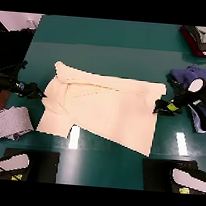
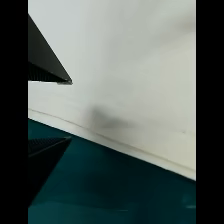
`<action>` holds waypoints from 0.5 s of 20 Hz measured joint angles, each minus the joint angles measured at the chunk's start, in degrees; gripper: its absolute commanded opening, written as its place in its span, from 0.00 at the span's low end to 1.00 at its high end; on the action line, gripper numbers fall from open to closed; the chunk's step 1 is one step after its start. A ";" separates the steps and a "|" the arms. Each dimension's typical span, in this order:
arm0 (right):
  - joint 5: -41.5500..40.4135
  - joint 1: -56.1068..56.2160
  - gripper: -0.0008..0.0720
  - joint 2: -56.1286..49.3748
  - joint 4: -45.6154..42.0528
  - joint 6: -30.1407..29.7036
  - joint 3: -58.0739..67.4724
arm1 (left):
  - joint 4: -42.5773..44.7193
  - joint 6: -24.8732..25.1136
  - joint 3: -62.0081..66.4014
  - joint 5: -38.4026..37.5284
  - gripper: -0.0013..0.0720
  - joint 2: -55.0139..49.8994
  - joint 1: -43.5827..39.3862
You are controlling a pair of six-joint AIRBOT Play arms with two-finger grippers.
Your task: Fold the shirts.
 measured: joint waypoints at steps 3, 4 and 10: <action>-0.31 0.00 0.51 -2.32 -0.24 0.02 0.15 | 0.00 0.02 -0.02 0.04 0.05 0.00 0.00; -0.70 0.00 0.38 -2.97 -0.22 0.02 0.26 | 0.00 0.02 -0.02 0.04 0.05 0.00 0.00; -5.95 0.76 0.03 -4.74 -0.31 -0.33 3.72 | 0.61 0.22 -0.02 0.07 0.05 0.00 0.00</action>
